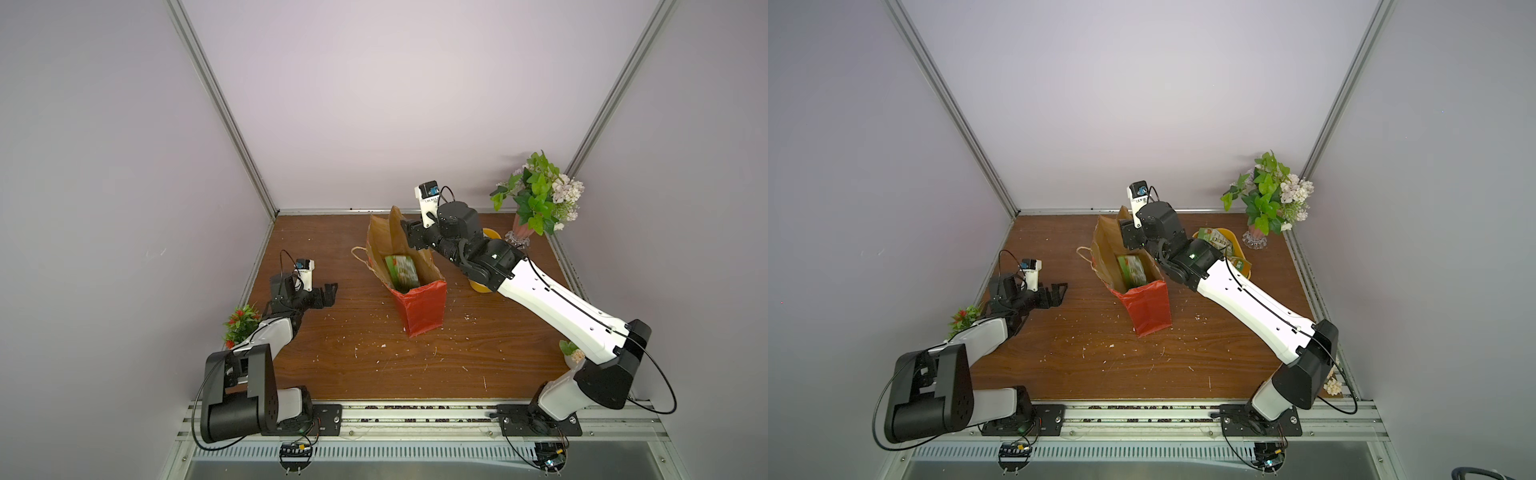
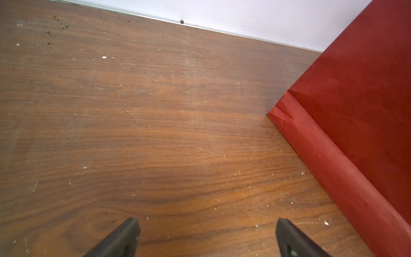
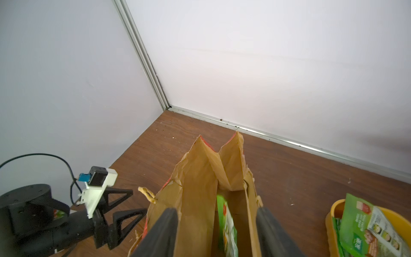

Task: Place the condiment packets inside the bag
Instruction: Place the condiment packet in the paper bag, then pick up the condiment packet from the storage box.

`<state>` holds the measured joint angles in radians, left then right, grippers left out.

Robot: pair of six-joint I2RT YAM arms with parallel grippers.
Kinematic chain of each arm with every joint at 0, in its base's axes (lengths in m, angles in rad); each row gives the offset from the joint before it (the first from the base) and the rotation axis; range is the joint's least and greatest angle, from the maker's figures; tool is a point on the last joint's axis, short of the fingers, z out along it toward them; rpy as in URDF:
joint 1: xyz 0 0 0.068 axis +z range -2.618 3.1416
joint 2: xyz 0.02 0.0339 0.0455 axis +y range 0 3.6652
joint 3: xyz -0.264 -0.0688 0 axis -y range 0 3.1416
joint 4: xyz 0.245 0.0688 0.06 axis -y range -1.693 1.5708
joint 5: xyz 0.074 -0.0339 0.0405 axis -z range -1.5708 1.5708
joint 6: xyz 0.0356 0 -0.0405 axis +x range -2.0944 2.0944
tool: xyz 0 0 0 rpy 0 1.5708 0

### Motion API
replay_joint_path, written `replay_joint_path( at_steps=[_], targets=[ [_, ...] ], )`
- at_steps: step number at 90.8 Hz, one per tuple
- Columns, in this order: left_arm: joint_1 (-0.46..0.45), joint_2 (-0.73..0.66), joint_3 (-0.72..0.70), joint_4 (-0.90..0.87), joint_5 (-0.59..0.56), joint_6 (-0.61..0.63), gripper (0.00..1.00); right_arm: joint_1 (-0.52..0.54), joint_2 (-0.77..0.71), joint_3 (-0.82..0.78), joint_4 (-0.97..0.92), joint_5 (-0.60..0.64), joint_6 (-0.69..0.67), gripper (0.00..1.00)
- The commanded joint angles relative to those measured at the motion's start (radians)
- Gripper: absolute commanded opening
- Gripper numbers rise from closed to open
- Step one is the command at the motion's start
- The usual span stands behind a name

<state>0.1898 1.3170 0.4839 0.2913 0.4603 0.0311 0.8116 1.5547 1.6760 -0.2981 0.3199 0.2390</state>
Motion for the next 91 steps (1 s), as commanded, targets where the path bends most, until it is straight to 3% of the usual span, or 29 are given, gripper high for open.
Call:
replay_joint_path(
  at_steps=[1,23,48,70,91],
  targets=[
    [0.01,-0.013,-0.001,-0.011,0.004,0.012,0.99,0.0,-0.094,-0.014,0.042,0.078,-0.027,0.67],
    [0.01,-0.012,0.0,-0.012,0.006,0.013,0.99,-0.07,-0.242,-0.171,0.028,0.177,-0.005,0.73],
    [0.01,-0.017,-0.002,-0.014,0.008,0.013,0.99,-0.365,-0.381,-0.538,0.1,0.068,0.105,0.79],
    [0.01,-0.014,-0.001,-0.015,0.008,0.014,0.99,-0.489,-0.304,-0.732,0.228,0.025,0.164,0.85],
    [0.01,-0.01,-0.001,-0.014,0.006,0.016,0.99,-0.551,-0.171,-0.757,0.315,0.015,0.19,0.86]
  ],
)
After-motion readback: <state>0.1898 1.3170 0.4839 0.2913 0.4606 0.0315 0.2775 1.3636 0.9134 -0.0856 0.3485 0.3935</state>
